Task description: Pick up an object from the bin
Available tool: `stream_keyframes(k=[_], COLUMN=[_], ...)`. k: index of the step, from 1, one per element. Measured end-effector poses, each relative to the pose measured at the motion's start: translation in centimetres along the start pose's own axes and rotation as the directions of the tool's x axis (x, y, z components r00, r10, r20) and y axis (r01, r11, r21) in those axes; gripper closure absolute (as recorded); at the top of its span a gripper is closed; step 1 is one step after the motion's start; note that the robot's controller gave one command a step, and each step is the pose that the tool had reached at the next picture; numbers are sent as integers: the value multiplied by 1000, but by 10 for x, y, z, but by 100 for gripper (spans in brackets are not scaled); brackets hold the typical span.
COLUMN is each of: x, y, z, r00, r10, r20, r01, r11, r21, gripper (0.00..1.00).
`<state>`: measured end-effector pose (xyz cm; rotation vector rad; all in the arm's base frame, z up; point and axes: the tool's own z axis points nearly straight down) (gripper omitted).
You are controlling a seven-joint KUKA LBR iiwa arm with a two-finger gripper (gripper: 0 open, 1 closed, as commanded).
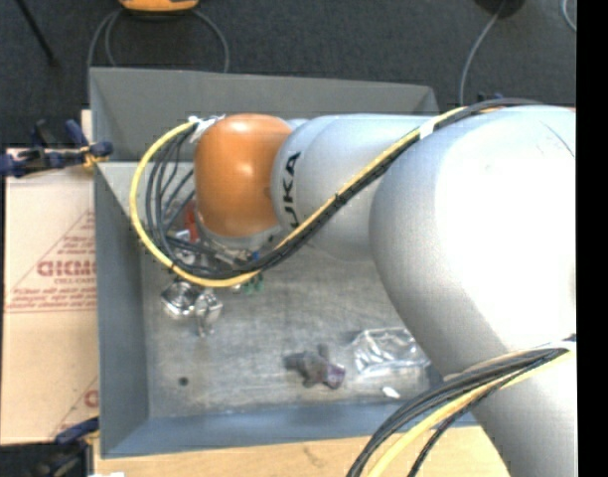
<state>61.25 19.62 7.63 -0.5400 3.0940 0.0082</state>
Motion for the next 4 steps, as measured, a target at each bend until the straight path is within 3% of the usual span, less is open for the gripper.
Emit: stream_keyframes(k=[1, 2, 3, 4], x=[-4, -7, -16, -24], y=[6, 7, 2, 0], z=[0, -1, -100, -149], r00=[1000, 1000, 999, 998], r10=[5, 7, -52, -62], r20=[-5, 9, 12, 9], r01=[-5, -7, 52, 62], r11=[1000, 1000, 999, 998], r21=[5, 3, 8, 8], gripper=[0, 100, 100, 100])
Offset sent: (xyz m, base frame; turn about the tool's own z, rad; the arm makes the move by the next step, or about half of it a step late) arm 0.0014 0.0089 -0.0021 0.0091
